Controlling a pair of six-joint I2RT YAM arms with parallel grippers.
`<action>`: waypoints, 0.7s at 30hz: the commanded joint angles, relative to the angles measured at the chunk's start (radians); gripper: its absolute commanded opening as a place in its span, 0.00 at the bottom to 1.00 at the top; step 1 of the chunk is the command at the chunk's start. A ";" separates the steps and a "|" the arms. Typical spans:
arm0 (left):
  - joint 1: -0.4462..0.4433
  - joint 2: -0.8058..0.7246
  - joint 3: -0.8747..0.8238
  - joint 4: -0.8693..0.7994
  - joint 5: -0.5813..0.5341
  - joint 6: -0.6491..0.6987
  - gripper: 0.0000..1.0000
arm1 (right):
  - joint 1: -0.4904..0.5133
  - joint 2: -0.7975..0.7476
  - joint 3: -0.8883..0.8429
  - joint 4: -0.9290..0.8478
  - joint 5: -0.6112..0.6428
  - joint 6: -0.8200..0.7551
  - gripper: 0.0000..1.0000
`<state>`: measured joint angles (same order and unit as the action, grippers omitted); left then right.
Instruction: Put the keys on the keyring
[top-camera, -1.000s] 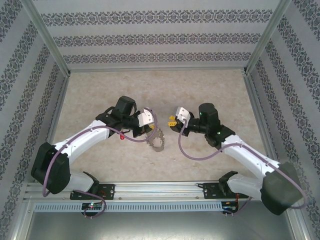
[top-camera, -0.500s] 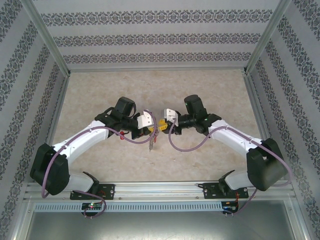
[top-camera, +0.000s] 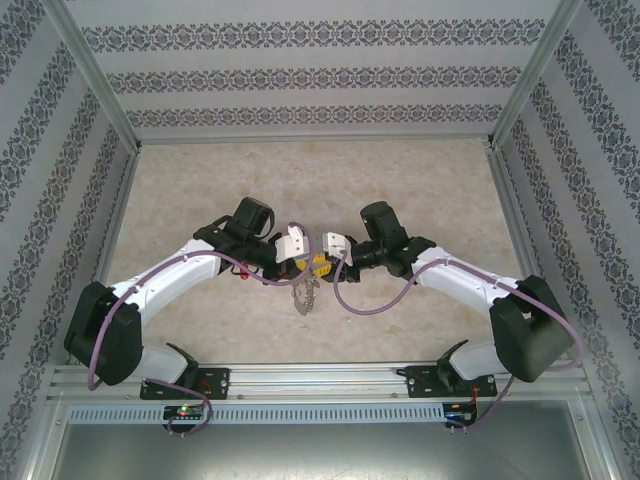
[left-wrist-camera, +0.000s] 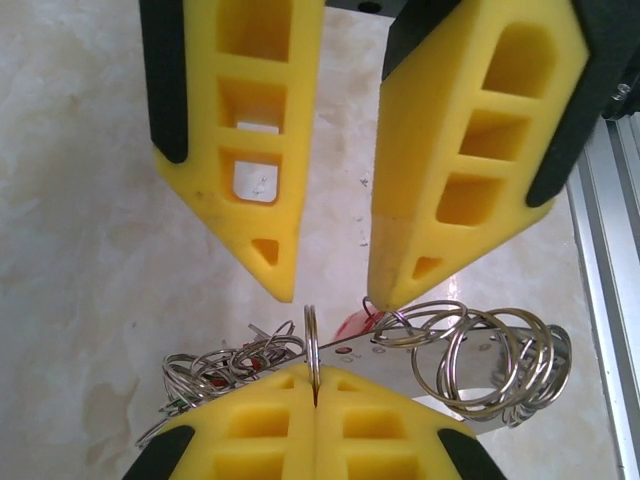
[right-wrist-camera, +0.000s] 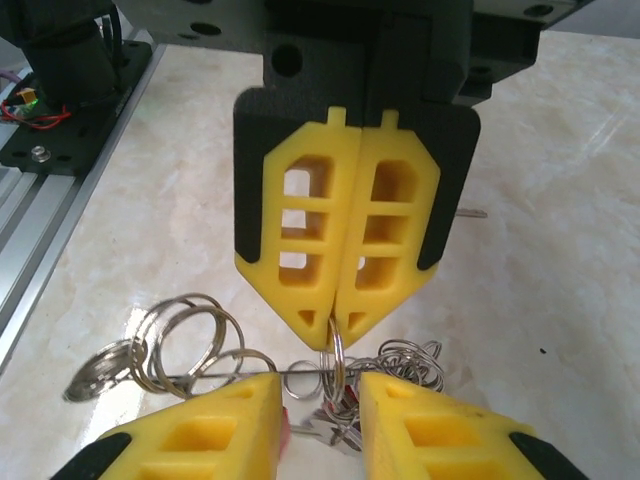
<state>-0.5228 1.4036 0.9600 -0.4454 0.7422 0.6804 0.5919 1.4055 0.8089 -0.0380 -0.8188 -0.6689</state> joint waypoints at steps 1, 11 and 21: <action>-0.004 0.003 0.029 -0.038 0.059 0.006 0.00 | 0.005 0.006 -0.014 0.031 0.007 -0.009 0.28; -0.004 0.001 0.033 -0.022 0.052 -0.005 0.00 | 0.012 0.055 0.016 0.036 -0.036 0.000 0.27; -0.003 0.003 0.043 -0.035 0.042 0.002 0.00 | 0.028 0.067 0.036 0.046 -0.039 0.010 0.24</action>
<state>-0.5228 1.4036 0.9680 -0.4648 0.7574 0.6765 0.6071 1.4620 0.8165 -0.0105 -0.8173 -0.6613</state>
